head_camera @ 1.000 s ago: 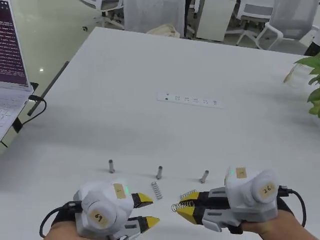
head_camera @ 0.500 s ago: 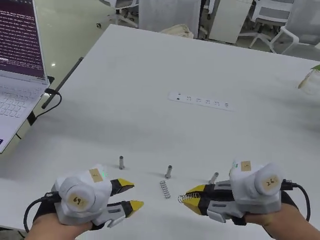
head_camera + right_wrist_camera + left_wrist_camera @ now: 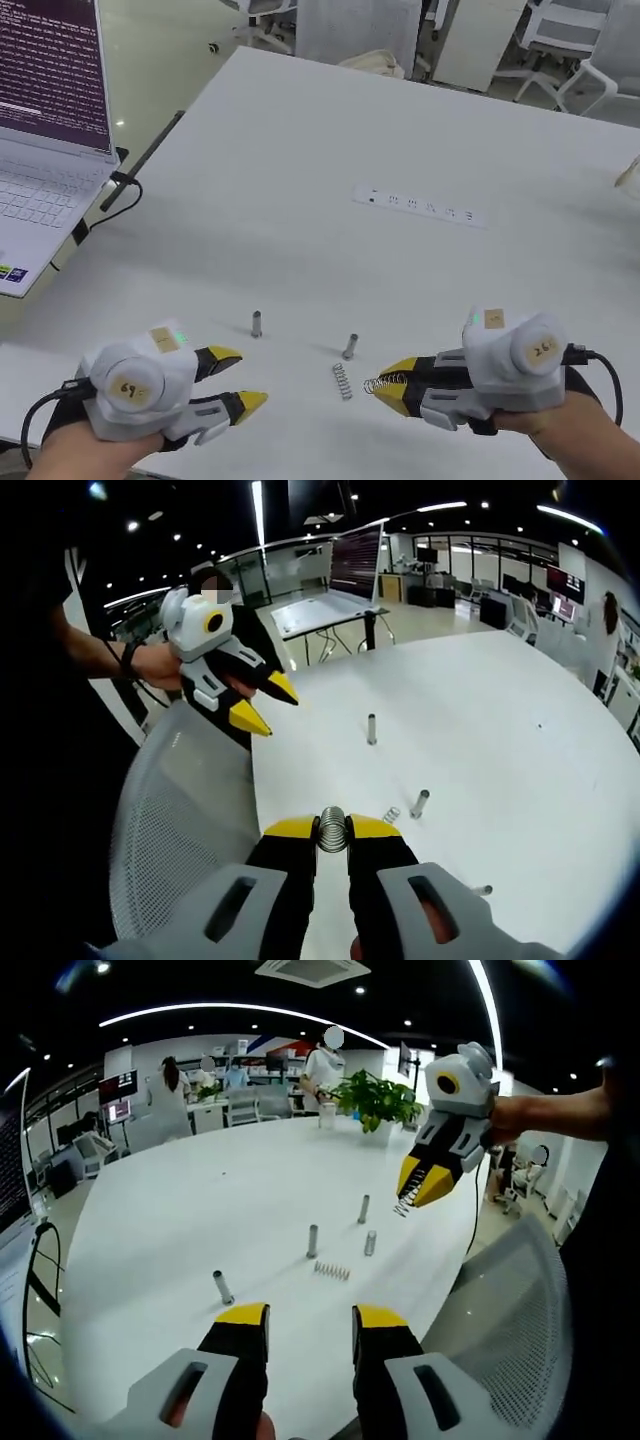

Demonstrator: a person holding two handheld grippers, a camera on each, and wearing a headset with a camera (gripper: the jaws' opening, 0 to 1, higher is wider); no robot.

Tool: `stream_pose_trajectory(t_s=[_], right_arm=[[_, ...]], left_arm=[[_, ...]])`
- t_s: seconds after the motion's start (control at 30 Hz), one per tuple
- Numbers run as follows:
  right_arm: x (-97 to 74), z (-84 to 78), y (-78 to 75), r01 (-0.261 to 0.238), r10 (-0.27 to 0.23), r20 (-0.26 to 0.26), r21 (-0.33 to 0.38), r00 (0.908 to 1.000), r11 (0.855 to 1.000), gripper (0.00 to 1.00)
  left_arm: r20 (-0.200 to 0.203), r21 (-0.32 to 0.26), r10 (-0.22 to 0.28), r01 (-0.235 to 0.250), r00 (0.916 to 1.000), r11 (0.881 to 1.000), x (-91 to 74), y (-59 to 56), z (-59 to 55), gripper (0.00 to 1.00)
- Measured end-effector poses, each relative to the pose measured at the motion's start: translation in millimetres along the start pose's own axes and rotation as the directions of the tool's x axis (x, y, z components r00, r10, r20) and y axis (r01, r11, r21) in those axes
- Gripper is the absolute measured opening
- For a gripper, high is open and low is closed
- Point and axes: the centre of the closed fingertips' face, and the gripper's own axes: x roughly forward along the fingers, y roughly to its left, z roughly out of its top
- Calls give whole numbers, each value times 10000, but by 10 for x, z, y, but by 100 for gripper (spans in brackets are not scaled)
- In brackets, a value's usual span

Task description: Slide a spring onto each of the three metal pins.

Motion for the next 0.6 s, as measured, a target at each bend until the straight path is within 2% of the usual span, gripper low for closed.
stream_pose_trajectory(t_s=[0.23,0.6], right_arm=[[77,38,-103,67,-71,-300,-123,9995,9999,9],[255,168,-210,-100,83,-605,-276,9981,9996,9]], left_arm=[[-23,-249,299,-300,9995,9992,-47,135,-48,31],[96,-585,727,-720,9973,9957,-142,330,-91,34]])
